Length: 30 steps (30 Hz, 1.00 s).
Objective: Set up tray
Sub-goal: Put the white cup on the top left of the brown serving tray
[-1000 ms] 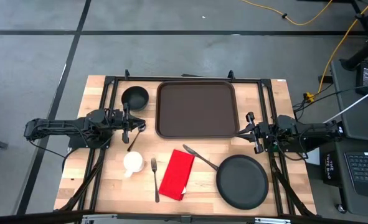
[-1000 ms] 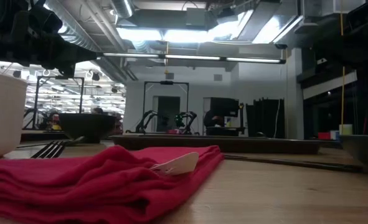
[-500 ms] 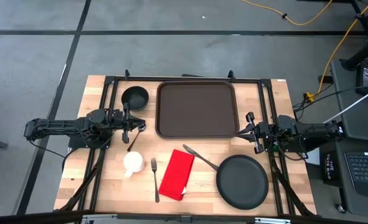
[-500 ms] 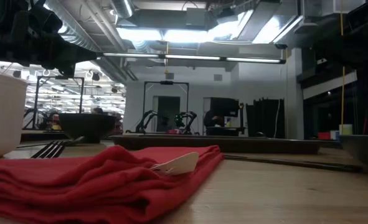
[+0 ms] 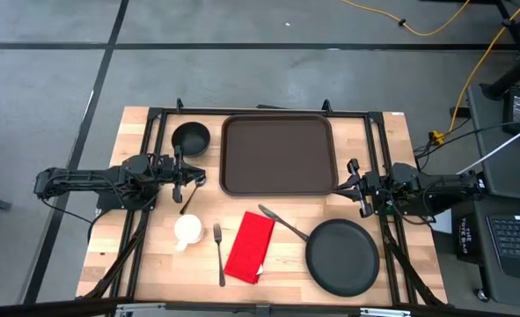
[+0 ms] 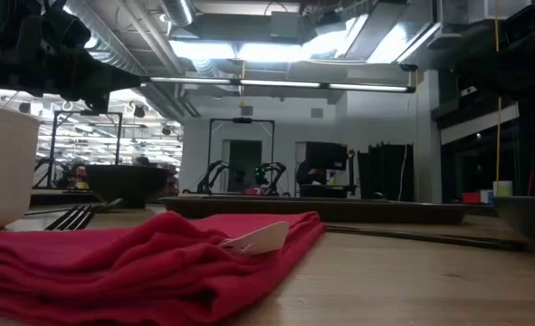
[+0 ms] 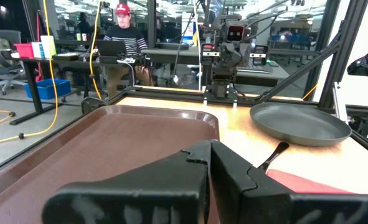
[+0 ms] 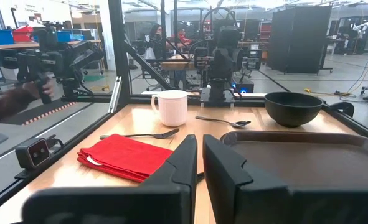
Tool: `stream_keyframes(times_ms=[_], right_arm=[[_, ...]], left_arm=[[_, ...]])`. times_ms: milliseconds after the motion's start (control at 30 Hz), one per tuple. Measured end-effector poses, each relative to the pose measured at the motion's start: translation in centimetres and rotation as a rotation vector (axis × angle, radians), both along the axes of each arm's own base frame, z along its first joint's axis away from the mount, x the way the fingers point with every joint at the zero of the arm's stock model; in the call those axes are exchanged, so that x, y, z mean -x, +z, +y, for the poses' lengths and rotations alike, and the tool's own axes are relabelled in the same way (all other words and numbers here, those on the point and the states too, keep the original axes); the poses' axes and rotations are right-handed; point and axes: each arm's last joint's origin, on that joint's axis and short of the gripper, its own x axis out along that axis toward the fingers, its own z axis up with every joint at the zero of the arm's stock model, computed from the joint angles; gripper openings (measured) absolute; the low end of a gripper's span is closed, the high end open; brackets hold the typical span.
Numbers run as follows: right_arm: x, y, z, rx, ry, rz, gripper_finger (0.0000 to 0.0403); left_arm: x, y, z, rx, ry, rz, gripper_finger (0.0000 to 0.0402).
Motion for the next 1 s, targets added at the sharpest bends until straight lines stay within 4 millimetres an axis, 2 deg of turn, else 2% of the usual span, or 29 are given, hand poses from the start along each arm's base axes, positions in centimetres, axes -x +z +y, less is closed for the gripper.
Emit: stream_keyframes(times_ms=[267, 400, 567, 700, 1000], right_arm=[[0.00, 0.00, -0.01, 0.003, -0.005, -0.001, 0.0033], [-0.02, -0.03, -0.20, -0.004, -0.069, 0.003, 0.0033], [-0.03, -0.06, -0.23, -0.003, -0.079, 0.006, 0.0008], [-0.03, -0.06, -0.30, -0.004, -0.106, 0.006, 0.0009], [-0.03, 0.07, -0.57, 0.099, -0.204, -0.013, 0.0010]], left_arm=[[0.00, 0.08, 0.02, -0.001, 0.008, -0.008, 0.0006], [0.01, 0.06, 0.03, -0.001, 0.008, -0.007, 0.0006], [0.00, -0.02, 0.03, 0.001, 0.008, 0.001, 0.0006], [0.01, 0.00, 0.02, 0.001, 0.008, 0.000, 0.0006], [0.00, -0.02, -0.03, 0.030, -0.009, -0.003, 0.0006]])
